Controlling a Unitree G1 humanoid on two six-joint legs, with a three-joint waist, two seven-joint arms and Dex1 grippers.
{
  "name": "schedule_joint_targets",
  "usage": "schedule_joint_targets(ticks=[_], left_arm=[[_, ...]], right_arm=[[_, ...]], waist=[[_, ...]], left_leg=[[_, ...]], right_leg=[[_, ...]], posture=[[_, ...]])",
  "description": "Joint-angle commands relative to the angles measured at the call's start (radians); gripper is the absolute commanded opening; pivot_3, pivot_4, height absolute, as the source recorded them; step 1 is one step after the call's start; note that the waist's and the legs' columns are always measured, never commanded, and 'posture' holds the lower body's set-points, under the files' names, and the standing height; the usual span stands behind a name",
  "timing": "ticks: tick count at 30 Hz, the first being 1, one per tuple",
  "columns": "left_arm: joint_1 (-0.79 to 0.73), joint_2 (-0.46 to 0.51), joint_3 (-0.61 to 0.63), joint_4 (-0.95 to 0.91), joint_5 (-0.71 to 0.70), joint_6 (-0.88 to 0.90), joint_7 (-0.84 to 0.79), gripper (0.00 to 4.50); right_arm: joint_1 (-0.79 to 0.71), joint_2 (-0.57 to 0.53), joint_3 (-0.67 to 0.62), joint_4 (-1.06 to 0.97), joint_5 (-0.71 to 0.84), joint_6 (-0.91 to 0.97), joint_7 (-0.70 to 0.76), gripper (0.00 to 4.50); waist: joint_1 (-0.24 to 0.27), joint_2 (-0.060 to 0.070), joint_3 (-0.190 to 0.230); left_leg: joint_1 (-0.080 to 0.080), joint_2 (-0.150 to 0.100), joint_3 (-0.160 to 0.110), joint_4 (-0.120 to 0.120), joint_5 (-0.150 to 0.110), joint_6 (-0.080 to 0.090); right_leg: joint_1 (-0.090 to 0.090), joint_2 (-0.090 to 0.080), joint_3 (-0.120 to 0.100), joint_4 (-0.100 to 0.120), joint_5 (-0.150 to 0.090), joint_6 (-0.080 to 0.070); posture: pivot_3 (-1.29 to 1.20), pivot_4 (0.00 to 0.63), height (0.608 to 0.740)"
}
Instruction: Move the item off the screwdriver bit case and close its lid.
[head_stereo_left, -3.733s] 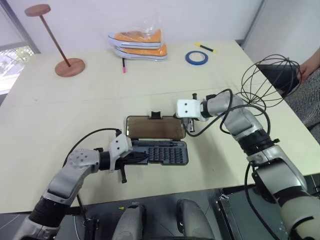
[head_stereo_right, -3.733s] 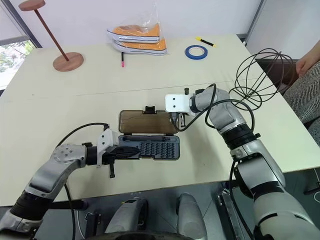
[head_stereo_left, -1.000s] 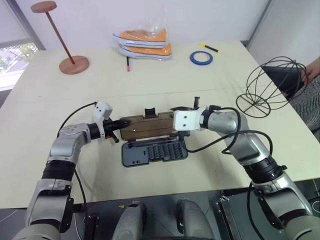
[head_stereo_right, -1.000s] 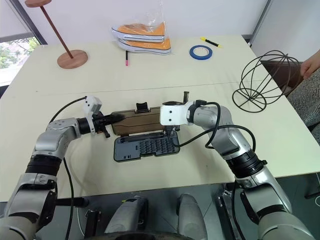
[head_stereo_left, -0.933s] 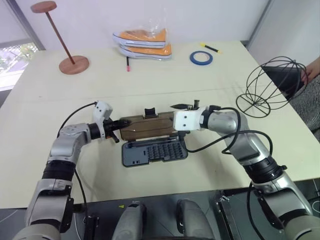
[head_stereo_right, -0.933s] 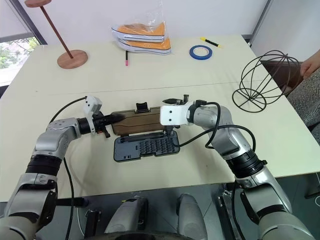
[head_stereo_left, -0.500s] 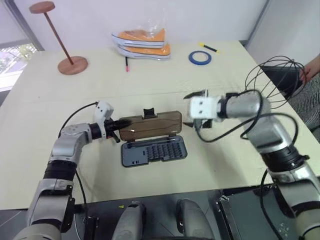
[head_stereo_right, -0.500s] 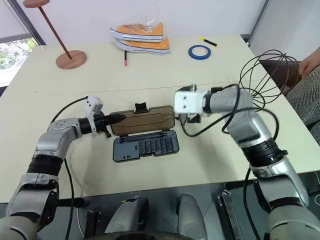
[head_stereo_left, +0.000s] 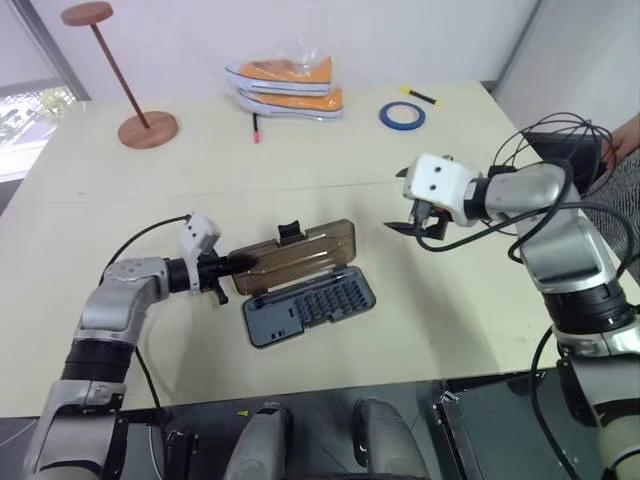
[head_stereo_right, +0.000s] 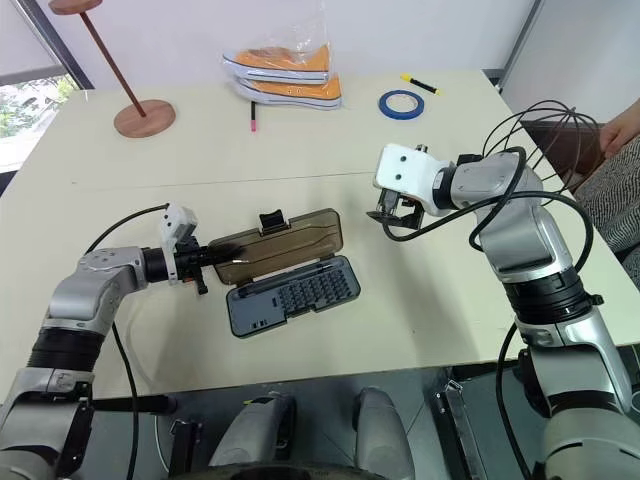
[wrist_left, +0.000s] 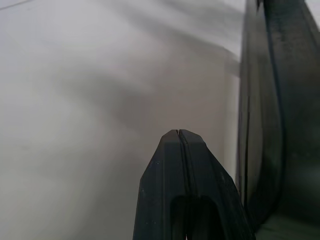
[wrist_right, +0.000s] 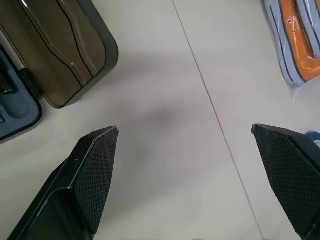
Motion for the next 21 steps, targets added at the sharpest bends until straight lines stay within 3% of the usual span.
schedule_joint_targets(ticks=[1,10,21], left_arm=[[0.0,0.014,0.031,-0.074,-0.038,0.026,0.001,0.0],[0.013,0.028,0.052,-0.262,-0.128,0.132,0.027,0.0],[0.187,0.176,0.127,-0.53,-0.29,0.295,0.0,0.0]], right_arm=[[-0.007,-0.009,-0.014,-0.026,0.008,-0.001,-0.023,4.45],[0.022,-0.007,0.005,-0.035,0.011,0.004,-0.034,4.45],[0.034,-0.003,0.018,-0.033,0.017,0.0,-0.037,4.45]], waist=[[0.001,0.0,0.0],[0.0,0.0,0.0],[-0.001,0.0,0.0]], left_leg=[[0.0,0.0,0.0,0.0,0.0,0.0],[0.0,0.0,0.0,0.0,0.0,0.0],[0.0,0.0,0.0,0.0,0.0,0.0]], right_leg=[[0.0,0.0,0.0,0.0,0.0,0.0],[0.0,0.0,0.0,0.0,0.0,0.0],[0.0,0.0,0.0,0.0,0.0,0.0]], posture=[[0.0,0.15,0.74],[0.0,0.15,0.74],[0.0,0.15,0.74]])
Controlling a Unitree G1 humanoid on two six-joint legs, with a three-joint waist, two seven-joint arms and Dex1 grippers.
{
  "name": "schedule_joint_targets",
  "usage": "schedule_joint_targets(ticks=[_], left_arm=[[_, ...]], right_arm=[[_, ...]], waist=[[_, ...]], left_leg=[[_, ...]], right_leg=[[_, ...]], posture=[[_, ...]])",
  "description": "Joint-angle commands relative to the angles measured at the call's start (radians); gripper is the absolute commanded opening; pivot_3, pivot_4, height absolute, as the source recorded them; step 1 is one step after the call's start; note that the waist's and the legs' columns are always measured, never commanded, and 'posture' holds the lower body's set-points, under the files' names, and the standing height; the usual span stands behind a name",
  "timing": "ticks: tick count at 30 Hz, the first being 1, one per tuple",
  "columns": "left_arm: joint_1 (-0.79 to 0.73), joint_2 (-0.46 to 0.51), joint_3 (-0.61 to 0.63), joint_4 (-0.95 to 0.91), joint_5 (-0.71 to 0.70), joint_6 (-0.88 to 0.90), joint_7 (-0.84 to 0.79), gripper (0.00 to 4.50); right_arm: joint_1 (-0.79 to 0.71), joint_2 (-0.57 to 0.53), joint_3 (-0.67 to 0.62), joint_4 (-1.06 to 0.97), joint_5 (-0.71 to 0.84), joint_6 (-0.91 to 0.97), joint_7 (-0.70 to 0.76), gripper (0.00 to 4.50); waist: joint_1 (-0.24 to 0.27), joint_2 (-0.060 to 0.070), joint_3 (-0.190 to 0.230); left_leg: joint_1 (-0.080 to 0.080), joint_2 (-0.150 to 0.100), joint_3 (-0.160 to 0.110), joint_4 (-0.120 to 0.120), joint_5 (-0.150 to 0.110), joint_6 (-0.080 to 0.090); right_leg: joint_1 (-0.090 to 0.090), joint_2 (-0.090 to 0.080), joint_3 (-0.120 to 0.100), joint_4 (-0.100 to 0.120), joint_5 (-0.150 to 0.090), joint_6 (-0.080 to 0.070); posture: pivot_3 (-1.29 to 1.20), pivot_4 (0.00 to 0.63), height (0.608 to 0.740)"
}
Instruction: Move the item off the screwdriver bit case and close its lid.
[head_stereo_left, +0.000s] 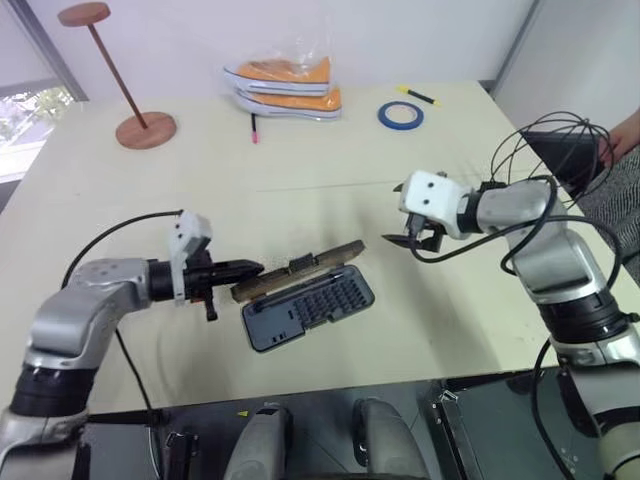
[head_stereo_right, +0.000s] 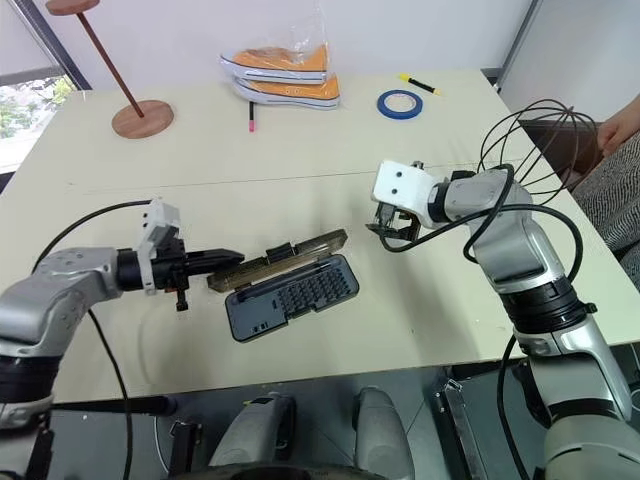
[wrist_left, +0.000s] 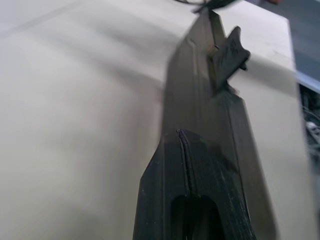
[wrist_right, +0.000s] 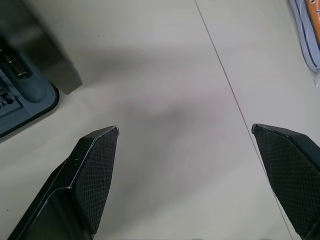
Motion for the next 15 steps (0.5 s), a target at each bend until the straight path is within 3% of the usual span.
schedule_joint_targets(ticks=[1,10,15], left_arm=[[0.044,0.031,0.045,-0.106,-0.071,0.038,-0.004,0.0],[0.167,0.047,0.044,-0.235,-0.137,0.079,0.029,0.0],[0.076,0.031,0.022,-0.134,-0.087,0.028,0.048,0.0]], right_arm=[[-0.007,-0.004,-0.012,-0.031,0.014,-0.008,-0.009,4.45],[-0.012,0.01,-0.023,-0.029,0.051,0.033,-0.01,4.45],[-0.028,0.045,-0.061,-0.071,0.164,0.18,0.014,4.45]], waist=[[0.002,0.0,0.0],[0.001,0.0,0.0],[0.006,0.0,0.0]], left_leg=[[0.0,0.0,0.0,0.0,0.0,0.0],[0.0,0.0,0.0,0.0,0.0,0.0],[0.0,0.0,0.0,0.0,0.0,0.0]], right_leg=[[0.0,0.0,0.0,0.0,0.0,0.0],[0.0,0.0,0.0,0.0,0.0,0.0],[0.0,0.0,0.0,0.0,0.0,-0.001]], posture=[[0.0,0.15,0.74],[0.0,0.15,0.74],[0.0,0.15,0.74]])
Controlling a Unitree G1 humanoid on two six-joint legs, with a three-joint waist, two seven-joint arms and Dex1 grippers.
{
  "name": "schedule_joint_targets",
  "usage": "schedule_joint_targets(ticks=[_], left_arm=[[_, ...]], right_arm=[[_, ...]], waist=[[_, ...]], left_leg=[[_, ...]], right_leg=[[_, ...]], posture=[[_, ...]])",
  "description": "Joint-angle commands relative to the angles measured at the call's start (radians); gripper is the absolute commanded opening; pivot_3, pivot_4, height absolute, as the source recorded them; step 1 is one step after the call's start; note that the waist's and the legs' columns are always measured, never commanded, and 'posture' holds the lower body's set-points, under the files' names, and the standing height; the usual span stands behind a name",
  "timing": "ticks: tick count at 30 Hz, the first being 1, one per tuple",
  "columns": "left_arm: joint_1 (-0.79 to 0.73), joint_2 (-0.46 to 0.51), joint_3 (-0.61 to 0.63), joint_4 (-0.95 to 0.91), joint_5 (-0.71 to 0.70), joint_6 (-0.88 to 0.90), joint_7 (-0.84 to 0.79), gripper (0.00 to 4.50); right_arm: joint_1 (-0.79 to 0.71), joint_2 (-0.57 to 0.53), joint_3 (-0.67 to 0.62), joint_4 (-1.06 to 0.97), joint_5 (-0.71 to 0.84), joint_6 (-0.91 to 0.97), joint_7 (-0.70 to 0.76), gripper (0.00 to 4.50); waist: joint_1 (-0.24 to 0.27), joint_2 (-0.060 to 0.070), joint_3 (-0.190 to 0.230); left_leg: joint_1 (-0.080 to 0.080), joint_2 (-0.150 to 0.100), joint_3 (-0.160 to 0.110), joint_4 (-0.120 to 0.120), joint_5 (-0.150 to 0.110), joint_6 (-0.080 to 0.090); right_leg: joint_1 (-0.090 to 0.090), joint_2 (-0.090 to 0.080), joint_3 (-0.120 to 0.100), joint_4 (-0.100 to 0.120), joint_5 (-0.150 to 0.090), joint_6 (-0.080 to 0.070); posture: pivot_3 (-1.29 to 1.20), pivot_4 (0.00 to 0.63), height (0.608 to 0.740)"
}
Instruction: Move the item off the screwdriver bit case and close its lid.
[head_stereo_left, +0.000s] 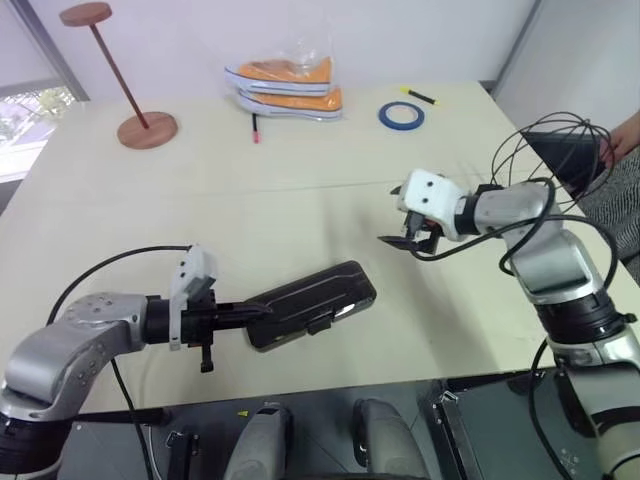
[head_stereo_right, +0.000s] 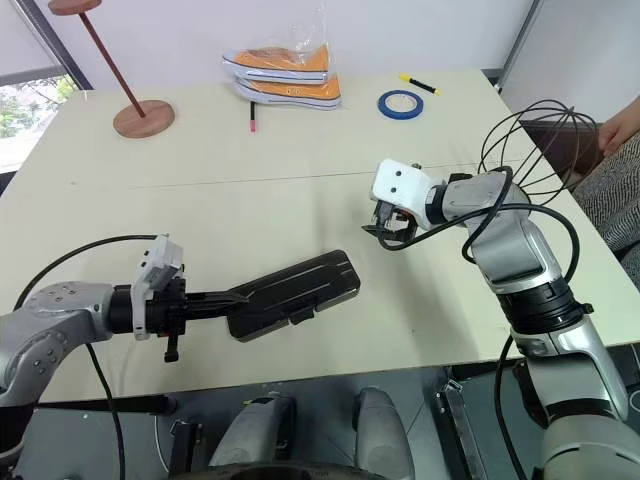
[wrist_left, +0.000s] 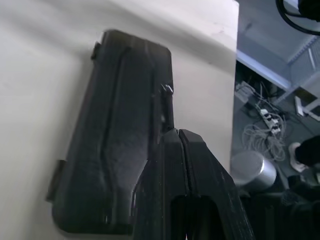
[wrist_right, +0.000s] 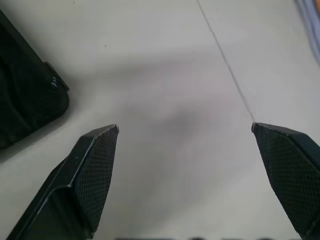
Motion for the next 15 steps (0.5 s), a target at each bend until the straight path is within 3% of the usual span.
schedule_joint_targets(ticks=[1,3,5,10,11,13,15], left_arm=[[-0.093,0.001,-0.01,0.069,0.036,-0.051,0.005,0.0],[-0.177,-0.003,-0.036,0.138,0.064,-0.075,-0.008,0.0],[-0.254,0.003,-0.064,0.203,0.085,-0.097,-0.041,0.0],[-0.416,0.01,-0.157,0.367,0.167,-0.184,-0.154,0.0],[-0.446,0.004,-0.175,0.4,0.183,-0.2,-0.175,0.0],[-0.505,-0.016,-0.215,0.471,0.222,-0.241,-0.21,0.0],[-0.555,-0.044,-0.254,0.544,0.262,-0.282,-0.241,0.0]], right_arm=[[-0.034,0.021,-0.057,-0.075,0.103,0.119,0.013,4.45],[-0.053,0.064,-0.089,-0.118,0.199,0.285,0.009,4.45],[-0.075,0.118,-0.13,-0.169,0.305,0.488,-0.003,3.93],[-0.078,0.198,-0.182,-0.299,0.487,0.912,-0.061,1.55],[-0.077,0.215,-0.195,-0.314,0.518,0.978,-0.077,0.88],[-0.063,0.227,-0.205,-0.328,0.603,1.036,-0.108,0.04],[-0.041,0.218,-0.206,-0.32,0.709,1.039,-0.151,0.04]], waist=[[0.003,0.0,0.0],[0.003,0.0,0.0],[0.001,0.0,0.0],[-0.001,0.0,0.0],[-0.001,0.0,0.0],[0.0,0.0,0.0],[0.004,0.0,0.0]], left_leg=[[0.0,0.0,0.0,0.0,0.0,0.0],[0.0,0.0,0.0,0.0,0.0,0.0],[0.0,0.0,0.0,0.001,0.0,0.0],[0.0,0.0,0.0,0.0,0.0,0.0],[0.0,0.0,0.0,0.0,0.0,0.001],[0.0,-0.001,0.0,0.0,0.0,0.001],[0.0,-0.001,0.0,0.0,0.0,0.001]], right_leg=[[0.0,0.0,0.0,0.0,0.0,0.0],[0.001,0.0,0.0,-0.001,0.0,0.0],[0.001,0.0,0.0,-0.001,0.0,0.0],[0.0,0.0,0.0,0.0,0.0,0.0],[0.0,0.0,0.0,0.0,0.0,0.0],[0.0,0.0,0.0,0.0,0.0,0.0],[0.0,0.0,0.0,0.0,0.0,0.001]], posture=[[0.0,0.15,0.74],[0.0,0.15,0.74],[0.0,0.15,0.74],[0.0,0.15,0.74],[0.0,0.15,0.74],[0.0,0.15,0.74],[0.0,0.15,0.74]])
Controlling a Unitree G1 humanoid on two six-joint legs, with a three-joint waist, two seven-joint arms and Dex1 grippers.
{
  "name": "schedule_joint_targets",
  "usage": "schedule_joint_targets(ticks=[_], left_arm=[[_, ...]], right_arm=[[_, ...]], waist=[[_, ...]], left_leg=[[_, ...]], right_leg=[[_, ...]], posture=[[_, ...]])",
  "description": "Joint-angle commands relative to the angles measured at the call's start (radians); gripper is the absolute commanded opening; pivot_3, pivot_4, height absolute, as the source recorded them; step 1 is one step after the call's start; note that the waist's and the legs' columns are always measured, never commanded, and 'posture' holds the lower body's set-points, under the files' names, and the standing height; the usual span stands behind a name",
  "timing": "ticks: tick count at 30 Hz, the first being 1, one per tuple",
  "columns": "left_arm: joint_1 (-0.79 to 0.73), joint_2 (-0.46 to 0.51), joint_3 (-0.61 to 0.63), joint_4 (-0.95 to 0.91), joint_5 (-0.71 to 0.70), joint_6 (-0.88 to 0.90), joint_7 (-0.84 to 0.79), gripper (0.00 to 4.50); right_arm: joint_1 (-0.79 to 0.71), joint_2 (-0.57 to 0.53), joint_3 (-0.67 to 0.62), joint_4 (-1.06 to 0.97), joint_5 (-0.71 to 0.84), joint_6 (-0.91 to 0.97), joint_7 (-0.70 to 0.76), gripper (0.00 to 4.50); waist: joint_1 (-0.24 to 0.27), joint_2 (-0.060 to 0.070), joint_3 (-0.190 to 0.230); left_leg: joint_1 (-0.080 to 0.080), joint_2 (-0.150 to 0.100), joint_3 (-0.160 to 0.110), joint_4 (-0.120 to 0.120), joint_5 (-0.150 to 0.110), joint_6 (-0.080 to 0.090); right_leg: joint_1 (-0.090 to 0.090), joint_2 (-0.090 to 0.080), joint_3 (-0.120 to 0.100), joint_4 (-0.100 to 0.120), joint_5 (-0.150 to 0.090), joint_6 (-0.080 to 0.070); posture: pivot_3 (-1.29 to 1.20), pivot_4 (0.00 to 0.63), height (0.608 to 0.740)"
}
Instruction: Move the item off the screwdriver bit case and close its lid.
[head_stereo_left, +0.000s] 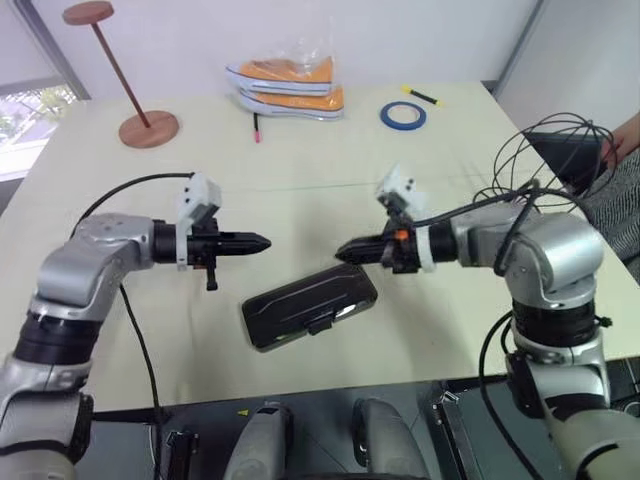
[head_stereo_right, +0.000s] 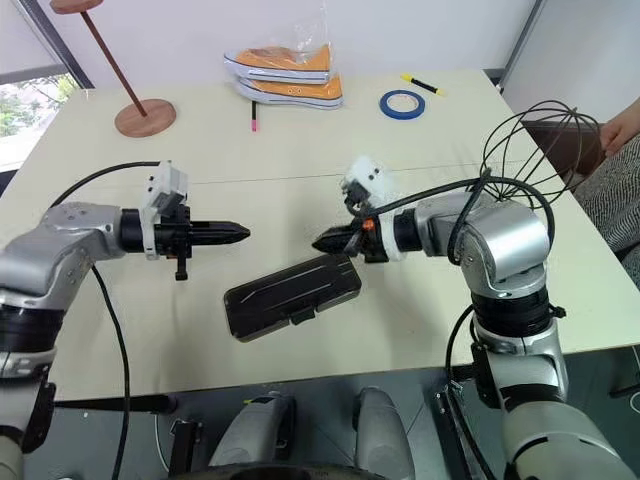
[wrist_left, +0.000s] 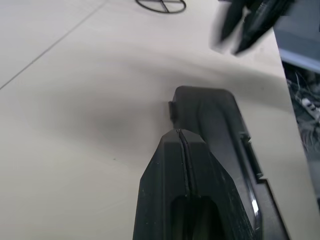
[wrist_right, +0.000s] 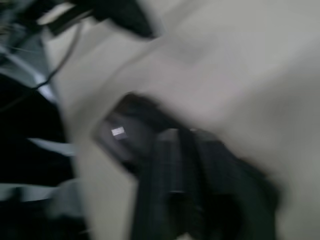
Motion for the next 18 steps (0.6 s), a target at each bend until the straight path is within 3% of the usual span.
schedule_joint_targets(ticks=[1,13,18], left_arm=[[-0.078,-0.036,-0.057,0.105,0.073,-0.09,-0.061,0.0],[-0.24,-0.228,-0.175,0.529,0.306,-0.403,-0.122,0.0],[-0.249,-0.272,-0.178,0.582,0.349,-0.475,-0.144,0.0]], right_arm=[[0.031,-0.016,-0.029,-0.014,0.204,0.031,-0.081,0.04],[0.246,-0.112,0.036,0.014,0.882,0.031,-0.633,0.04],[0.286,-0.103,0.114,0.101,1.155,-0.09,-0.987,0.04]], waist=[[0.0,0.0,0.0],[-0.004,-0.001,0.0],[-0.004,-0.001,0.0]], left_leg=[[0.0,0.0,0.0,0.0,0.0,0.0],[-0.001,0.0,0.0,0.003,-0.001,0.002],[-0.002,0.001,0.001,0.007,-0.005,0.008]], right_leg=[[0.0,0.0,0.0,0.0,0.0,0.0],[0.0,0.0,0.0,0.0,0.0,0.0],[0.0,0.0,0.0,0.001,0.0,0.001]], posture=[[0.0,0.15,0.74],[0.0,0.15,0.74],[0.0,0.15,0.74]])
